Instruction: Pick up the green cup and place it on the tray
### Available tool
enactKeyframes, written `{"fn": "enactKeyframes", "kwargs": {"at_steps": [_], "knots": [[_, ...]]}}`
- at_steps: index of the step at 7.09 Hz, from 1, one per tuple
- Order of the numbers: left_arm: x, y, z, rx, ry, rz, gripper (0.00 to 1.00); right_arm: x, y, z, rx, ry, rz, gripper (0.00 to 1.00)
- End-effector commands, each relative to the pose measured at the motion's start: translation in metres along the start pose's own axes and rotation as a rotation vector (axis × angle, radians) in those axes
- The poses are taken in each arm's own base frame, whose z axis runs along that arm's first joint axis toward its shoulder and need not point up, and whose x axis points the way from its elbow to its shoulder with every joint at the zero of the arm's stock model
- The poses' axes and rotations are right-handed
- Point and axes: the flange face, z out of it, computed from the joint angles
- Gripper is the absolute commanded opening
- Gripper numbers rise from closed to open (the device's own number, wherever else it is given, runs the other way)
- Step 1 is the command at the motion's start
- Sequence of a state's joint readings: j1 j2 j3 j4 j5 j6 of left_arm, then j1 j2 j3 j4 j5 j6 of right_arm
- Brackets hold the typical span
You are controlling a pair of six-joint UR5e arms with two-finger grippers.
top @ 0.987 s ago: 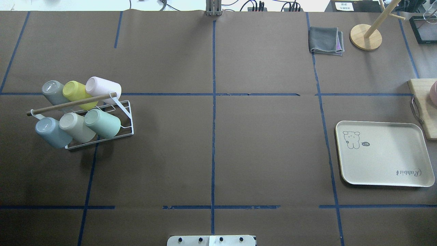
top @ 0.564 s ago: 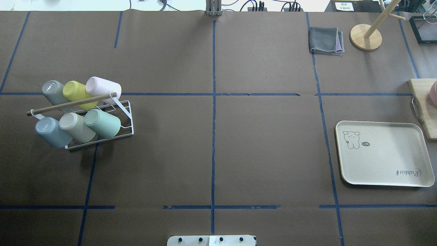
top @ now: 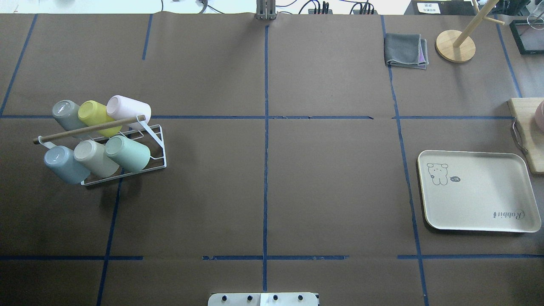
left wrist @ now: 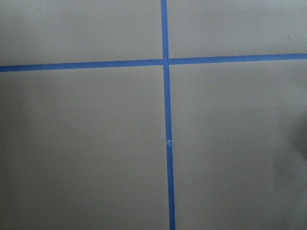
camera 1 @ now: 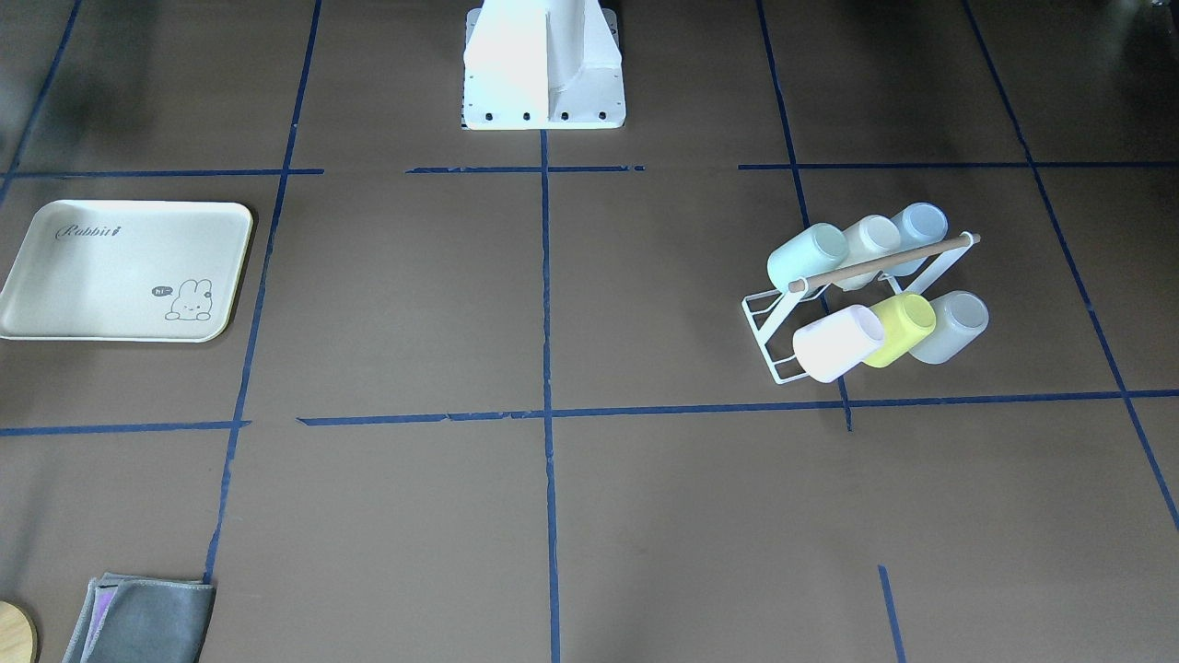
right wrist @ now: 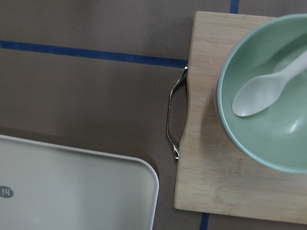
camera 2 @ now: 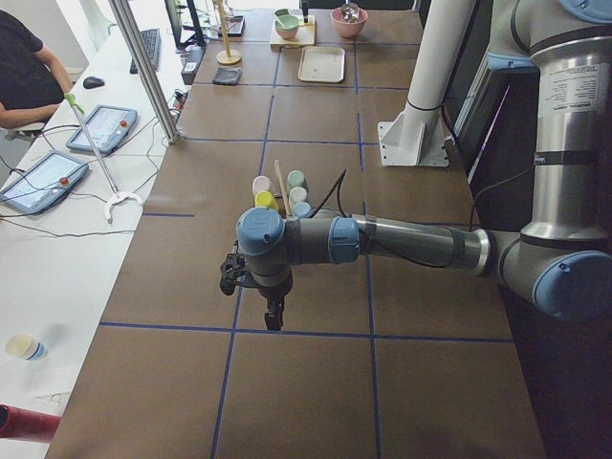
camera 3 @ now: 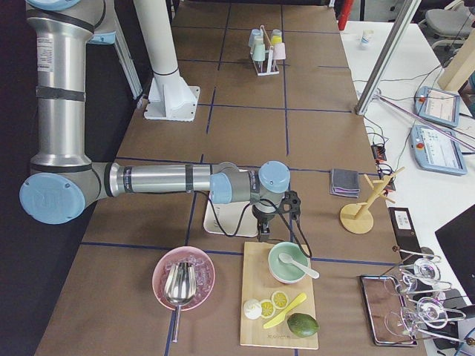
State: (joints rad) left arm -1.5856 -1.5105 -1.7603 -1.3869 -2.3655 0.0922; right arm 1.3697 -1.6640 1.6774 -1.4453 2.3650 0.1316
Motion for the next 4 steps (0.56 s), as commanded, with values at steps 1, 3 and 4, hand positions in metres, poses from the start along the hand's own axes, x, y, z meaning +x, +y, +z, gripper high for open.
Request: {"fn": "enactKeyframes", "kwargs": {"at_steps": [1,3,4], "knots": [[-0.001,0.0,0.003,-0.007,0.002,-0.006,1.0,-0.031,0.01,0.032,-0.002,-0.019,0.078,1.0],[0.001,0.0,0.001,-0.002,0.001,0.0,1.0,-0.02,0.057,0.063,0.028,-0.038,0.081,0.99],[0.002,-0.001,0.0,0.0,0.001,0.0,1.0,-0.016,0.067,0.082,0.033,-0.057,0.1,0.98]]}}
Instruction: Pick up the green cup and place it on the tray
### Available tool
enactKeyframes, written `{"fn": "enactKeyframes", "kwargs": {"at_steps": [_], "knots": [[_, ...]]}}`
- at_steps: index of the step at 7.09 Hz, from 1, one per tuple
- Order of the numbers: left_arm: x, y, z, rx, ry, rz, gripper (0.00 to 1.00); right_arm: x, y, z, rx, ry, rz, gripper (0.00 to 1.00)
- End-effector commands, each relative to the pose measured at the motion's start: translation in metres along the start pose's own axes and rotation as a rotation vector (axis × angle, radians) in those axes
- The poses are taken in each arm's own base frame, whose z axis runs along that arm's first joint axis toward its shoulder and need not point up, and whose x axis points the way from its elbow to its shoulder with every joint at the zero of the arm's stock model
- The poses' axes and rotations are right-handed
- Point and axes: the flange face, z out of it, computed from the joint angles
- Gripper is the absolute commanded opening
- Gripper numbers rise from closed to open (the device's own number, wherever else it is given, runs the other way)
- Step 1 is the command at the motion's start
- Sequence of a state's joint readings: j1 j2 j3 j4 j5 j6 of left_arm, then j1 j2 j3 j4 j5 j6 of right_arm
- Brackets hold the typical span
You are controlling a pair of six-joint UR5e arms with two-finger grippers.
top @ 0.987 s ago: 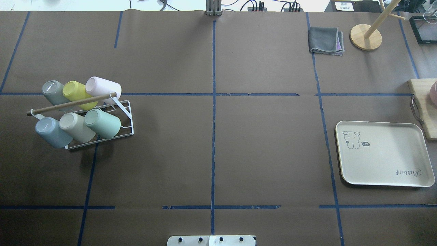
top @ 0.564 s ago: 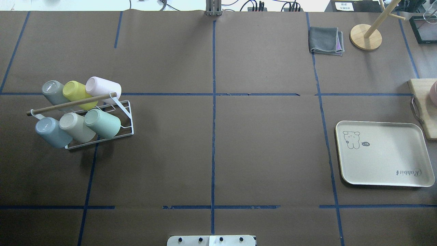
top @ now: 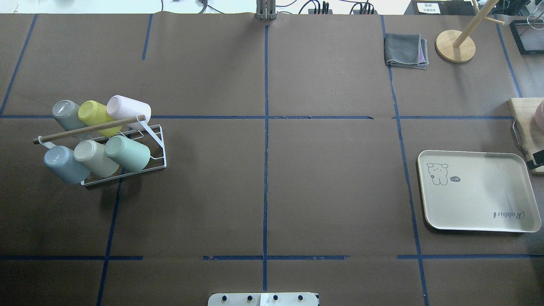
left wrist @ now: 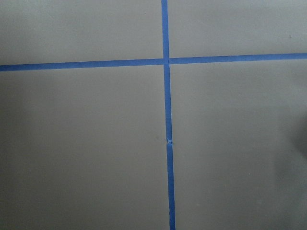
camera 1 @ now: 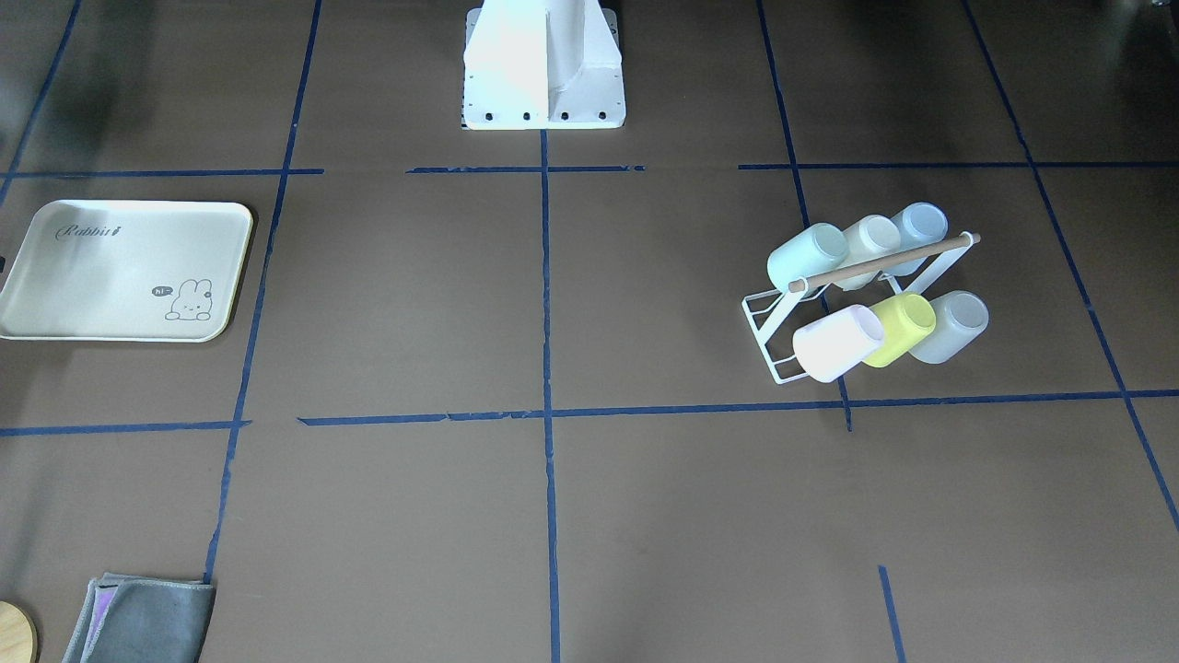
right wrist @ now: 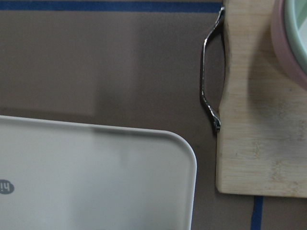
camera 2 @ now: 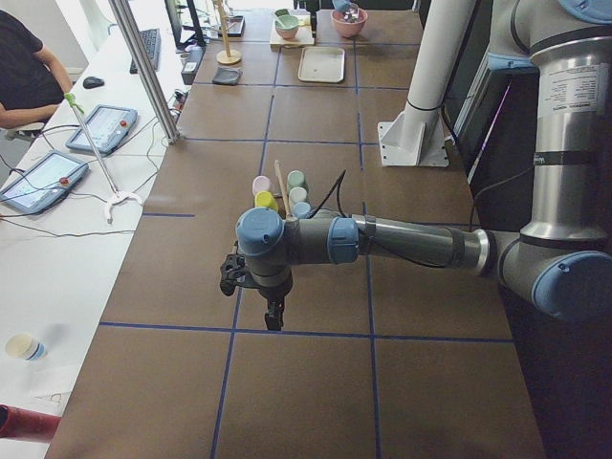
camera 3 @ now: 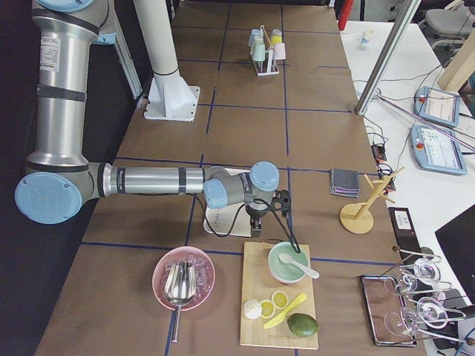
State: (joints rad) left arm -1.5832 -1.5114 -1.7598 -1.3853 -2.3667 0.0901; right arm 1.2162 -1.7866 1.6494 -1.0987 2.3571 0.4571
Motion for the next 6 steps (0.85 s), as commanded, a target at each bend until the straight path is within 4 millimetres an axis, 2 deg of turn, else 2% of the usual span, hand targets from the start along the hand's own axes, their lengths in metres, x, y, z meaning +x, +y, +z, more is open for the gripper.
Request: {"fn": "enactKeyframes", "kwargs": {"at_steps": [1,2,3,4,5,6], "knots": [[0.002,-0.001,-0.002,0.004,0.0,0.003,1.0,0.023,0.026,0.04,0.017,-0.038,0.021,0.96],[0.002,-0.002,-0.002,0.005,0.0,0.005,1.0,0.022,0.027,0.044,0.031,-0.058,0.022,0.92],[0.003,-0.002,-0.003,0.006,0.0,0.005,1.0,0.011,0.031,0.055,0.002,-0.059,0.072,0.89],[0.002,-0.001,-0.002,0.005,0.0,0.004,1.0,0.004,0.029,0.054,0.016,-0.075,0.083,0.85],[0.002,-0.001,-0.002,0.005,0.0,0.005,1.0,0.006,0.03,0.056,0.018,-0.075,0.082,0.79],[0.003,-0.002,-0.003,0.006,0.0,0.006,1.0,0.01,0.031,0.059,0.012,-0.07,0.087,0.78]]}}
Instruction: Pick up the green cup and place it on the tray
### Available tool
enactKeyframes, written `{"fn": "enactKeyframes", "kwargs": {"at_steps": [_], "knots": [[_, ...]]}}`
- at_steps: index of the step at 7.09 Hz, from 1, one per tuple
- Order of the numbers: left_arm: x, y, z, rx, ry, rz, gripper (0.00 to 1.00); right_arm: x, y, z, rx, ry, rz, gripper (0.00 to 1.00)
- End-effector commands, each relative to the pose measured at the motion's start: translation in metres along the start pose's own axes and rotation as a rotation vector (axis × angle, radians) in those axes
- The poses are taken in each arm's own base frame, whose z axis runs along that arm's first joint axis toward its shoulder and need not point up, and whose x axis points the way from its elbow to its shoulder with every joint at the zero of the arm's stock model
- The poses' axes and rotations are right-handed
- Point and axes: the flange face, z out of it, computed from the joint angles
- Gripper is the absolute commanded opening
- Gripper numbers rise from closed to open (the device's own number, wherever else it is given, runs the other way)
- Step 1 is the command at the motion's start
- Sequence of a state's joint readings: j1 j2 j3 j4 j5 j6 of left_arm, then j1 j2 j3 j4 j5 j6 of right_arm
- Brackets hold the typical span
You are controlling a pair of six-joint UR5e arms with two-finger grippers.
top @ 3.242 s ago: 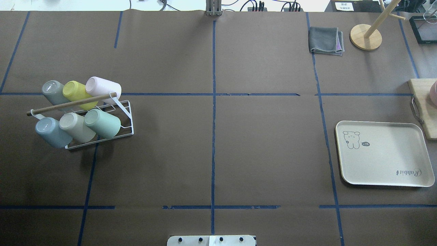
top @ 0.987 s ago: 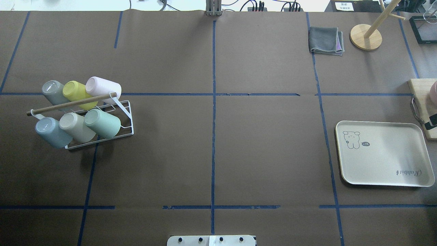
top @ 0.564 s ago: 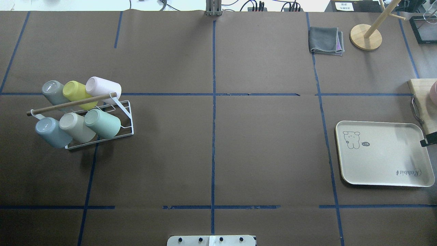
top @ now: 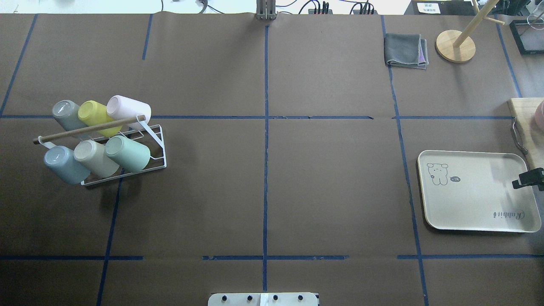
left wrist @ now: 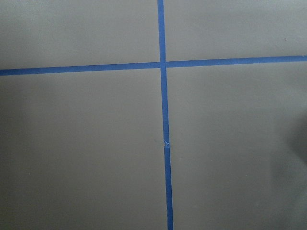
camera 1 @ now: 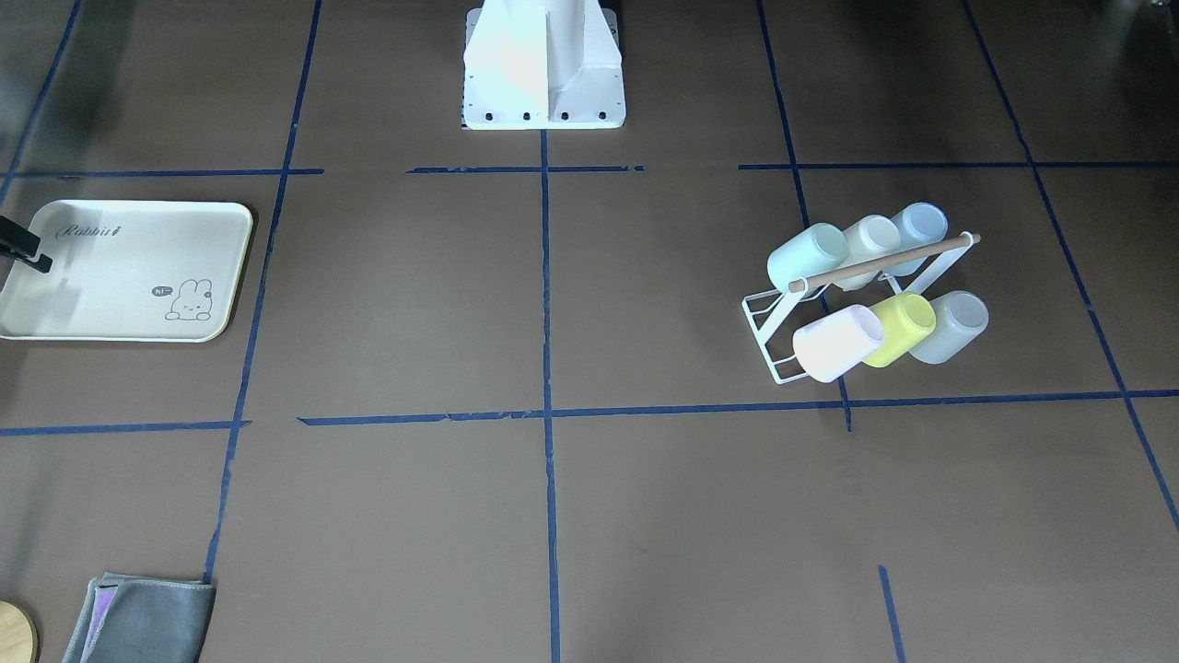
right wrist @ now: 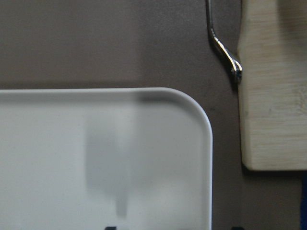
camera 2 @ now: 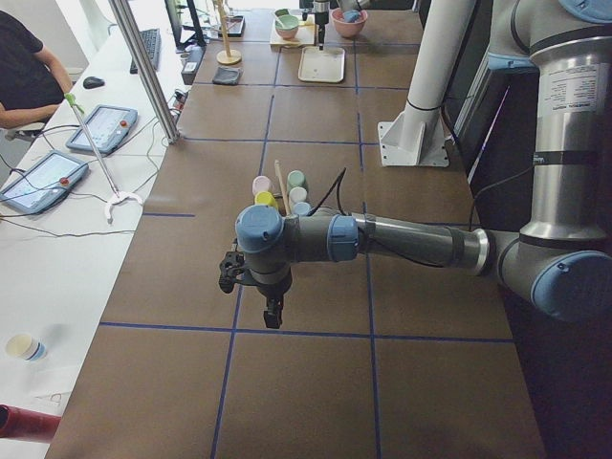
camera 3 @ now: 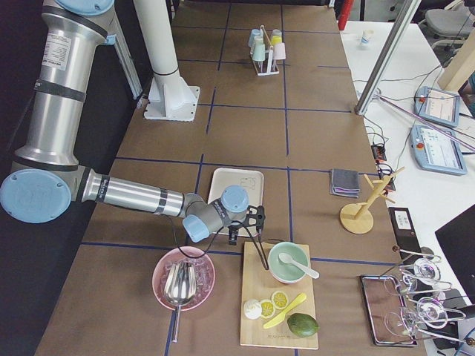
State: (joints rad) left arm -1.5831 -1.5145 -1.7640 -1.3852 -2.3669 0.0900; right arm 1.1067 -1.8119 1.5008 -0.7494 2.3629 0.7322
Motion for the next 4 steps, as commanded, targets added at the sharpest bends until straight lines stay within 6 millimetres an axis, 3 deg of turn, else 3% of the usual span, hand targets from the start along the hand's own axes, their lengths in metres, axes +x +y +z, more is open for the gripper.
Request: {"fn": "enactKeyframes", "kwargs": {"at_steps": [1,3,4], "knots": [[0.0004,-0.0006,-0.0005,0.002,0.0,0.001,1.0,0.0035,0.0016,0.0031,-0.001,0.005,0.007,0.78],[0.0,0.0001,0.0,0.001,0.0,0.0,1.0,0.0071,0.0047,0.0044,-0.006,0.011,0.012,0.77],[0.0003,-0.0005,-0.0004,0.001,0.0,0.001,1.0,0.0071,0.0047,0.0044,-0.006,0.011,0.012,0.59]]}}
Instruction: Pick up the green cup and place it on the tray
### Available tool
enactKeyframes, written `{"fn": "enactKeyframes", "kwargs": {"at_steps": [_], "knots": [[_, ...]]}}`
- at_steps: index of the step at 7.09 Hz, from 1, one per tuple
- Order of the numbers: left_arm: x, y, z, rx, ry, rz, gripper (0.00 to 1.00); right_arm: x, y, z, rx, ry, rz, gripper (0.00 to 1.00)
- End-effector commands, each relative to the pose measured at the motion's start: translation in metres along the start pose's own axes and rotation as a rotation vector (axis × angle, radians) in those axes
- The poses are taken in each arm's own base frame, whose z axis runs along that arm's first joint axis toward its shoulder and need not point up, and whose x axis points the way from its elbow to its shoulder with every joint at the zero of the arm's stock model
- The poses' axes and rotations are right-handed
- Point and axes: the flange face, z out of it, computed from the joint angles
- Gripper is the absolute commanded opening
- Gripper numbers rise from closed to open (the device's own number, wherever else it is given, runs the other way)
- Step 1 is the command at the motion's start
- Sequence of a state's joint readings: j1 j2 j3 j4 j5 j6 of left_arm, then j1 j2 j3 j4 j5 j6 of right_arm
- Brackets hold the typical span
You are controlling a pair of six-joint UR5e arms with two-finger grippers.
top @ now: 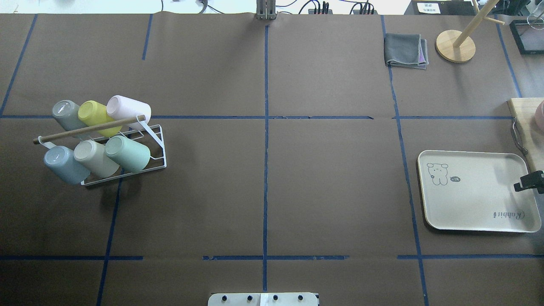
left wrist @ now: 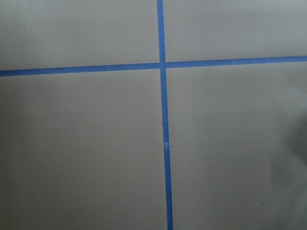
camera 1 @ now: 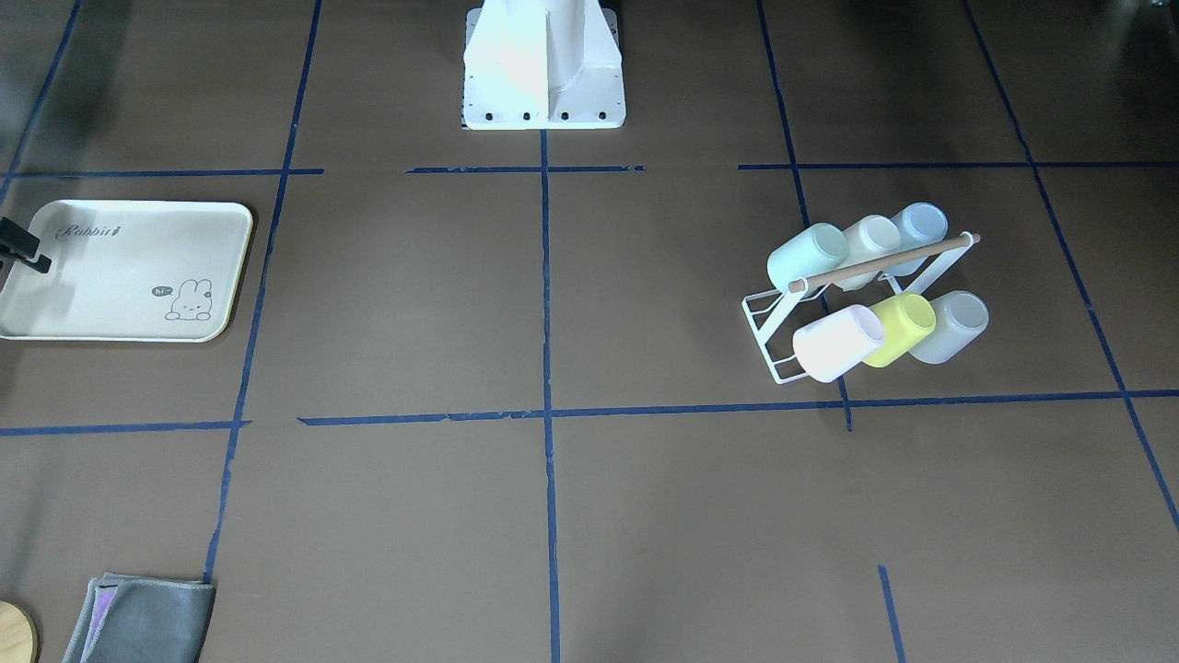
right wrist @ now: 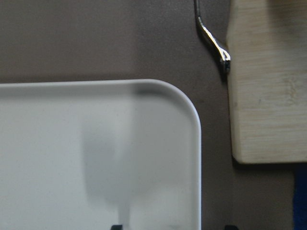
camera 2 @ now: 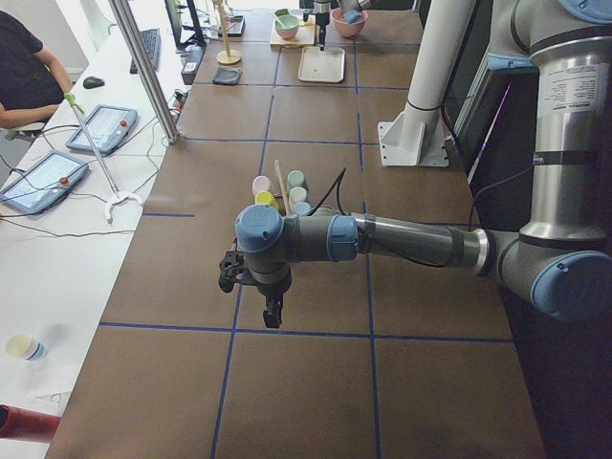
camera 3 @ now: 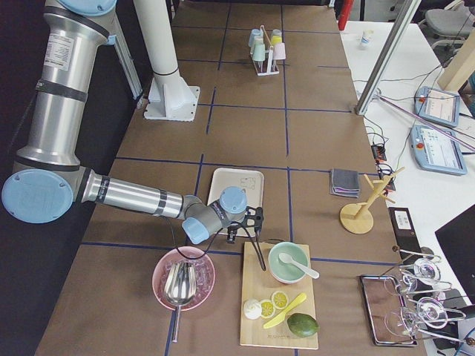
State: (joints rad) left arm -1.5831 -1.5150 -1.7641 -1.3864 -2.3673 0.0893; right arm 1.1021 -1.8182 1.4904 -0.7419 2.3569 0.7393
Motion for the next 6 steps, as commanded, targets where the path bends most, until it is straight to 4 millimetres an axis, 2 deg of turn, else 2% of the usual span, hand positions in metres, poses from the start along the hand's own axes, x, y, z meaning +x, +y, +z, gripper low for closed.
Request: {"fn": "enactKeyframes", "kwargs": {"at_steps": [1,3,5,6], "knots": [[0.0,0.0,0.0,0.001,0.0,0.0,1.0,0.001,0.001,0.001,-0.001,0.002,0.001,0.5],[0.001,0.0,-0.001,0.002,-0.001,0.003,1.0,0.004,0.002,0.002,-0.005,0.005,0.004,0.29],[0.001,0.0,-0.001,0.003,-0.001,0.003,1.0,0.011,0.008,0.002,-0.008,0.014,0.002,0.03],[0.004,0.0,-0.004,0.008,-0.001,0.008,1.0,0.015,0.012,0.004,-0.011,0.024,0.004,0.0]]}}
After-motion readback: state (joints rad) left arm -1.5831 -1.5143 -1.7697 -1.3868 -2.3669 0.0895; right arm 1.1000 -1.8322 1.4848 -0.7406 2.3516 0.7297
